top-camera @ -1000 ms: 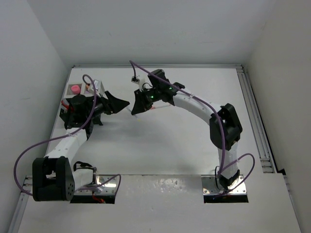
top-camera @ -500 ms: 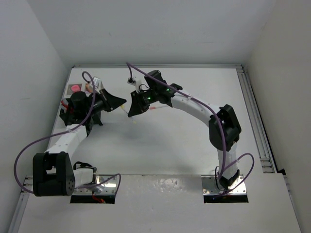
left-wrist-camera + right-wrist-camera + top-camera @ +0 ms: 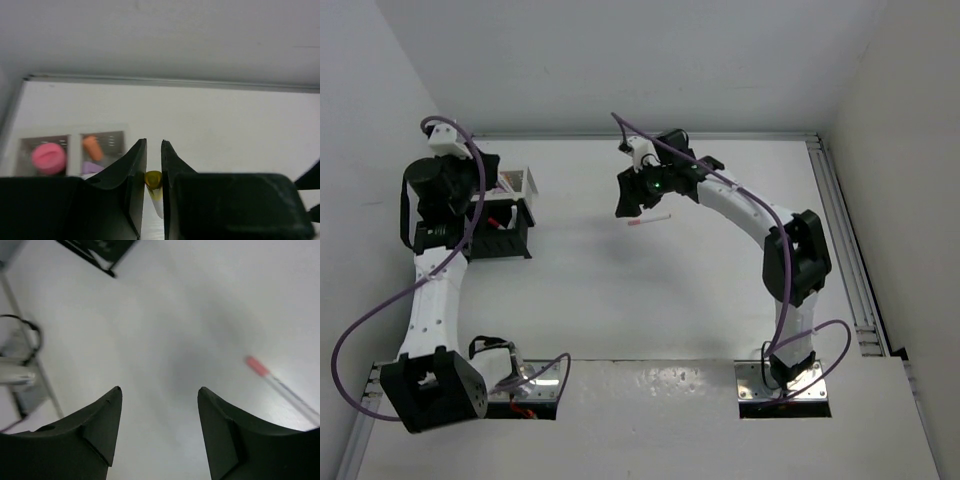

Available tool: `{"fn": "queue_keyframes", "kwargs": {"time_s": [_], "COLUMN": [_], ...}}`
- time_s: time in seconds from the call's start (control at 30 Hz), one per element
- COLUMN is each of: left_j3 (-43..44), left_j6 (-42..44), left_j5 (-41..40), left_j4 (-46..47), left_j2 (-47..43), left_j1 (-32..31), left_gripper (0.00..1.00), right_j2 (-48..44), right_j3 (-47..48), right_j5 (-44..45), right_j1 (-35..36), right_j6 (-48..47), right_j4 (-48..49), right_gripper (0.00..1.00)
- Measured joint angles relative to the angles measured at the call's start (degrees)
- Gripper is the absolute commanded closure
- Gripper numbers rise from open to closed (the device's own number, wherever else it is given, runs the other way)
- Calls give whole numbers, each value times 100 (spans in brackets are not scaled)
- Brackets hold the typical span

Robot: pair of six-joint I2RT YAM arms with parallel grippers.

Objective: Sort the stationery into containers
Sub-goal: Place the pen in the storage box, then pick up the pen from the center of the board.

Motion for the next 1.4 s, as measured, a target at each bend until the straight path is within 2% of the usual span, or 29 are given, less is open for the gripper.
{"fn": "queue_keyframes", "kwargs": {"time_s": [0.2,0.37,0.4,0.43,0.47,0.5,0.53,0.6,0.7,1.13,1.3,1.4], "left_j3": [-275,-616,-629,-632,-632,-632,-627,-577,-518,-501,-501,-501], "left_j6": [883,1150,1176,1217,1257,1281,1309,1296,1248,1088,1093,1117], "left_j5": [-1128,-1537,-1591,-1637,-1665,-1694,-1703,-1698,-1631,-1366,-1305,-1196], "left_j4": [-24,-168,-177,-188,-188,-210,-245,-444,-686,-846,-879,-918], "left_j2": [-232,2,63,131,195,254,326,474,616,608,553,553], "left_j1": [57,70,70,70,70,70,70,70,72,81,87,98], "left_gripper": [100,100,95,73,59,26,15,1,0,0,0,0], "right_j2": [4,142,210,293,389,476,595,817,1158,1950,2197,2284], "right_j3": [-85,-111,-111,-111,-109,-109,-107,-103,-20,713,1147,1292], "right_j5": [1036,1563,1672,1770,1871,1954,2031,2155,2247,2345,2267,2142], "right_j1": [-2,0,0,0,-2,-4,-11,-46,-61,-177,-210,-234], "right_j6": [-1440,-2614,-2852,-3067,-3294,-3473,-3670,-4002,-4291,-4697,-4721,-4666], "right_j4": [-358,-474,-479,-490,-520,-553,-584,-616,-702,-863,-1180,-1329], "right_gripper": [39,37,36,35,32,31,29,23,18,18,27,38]}}
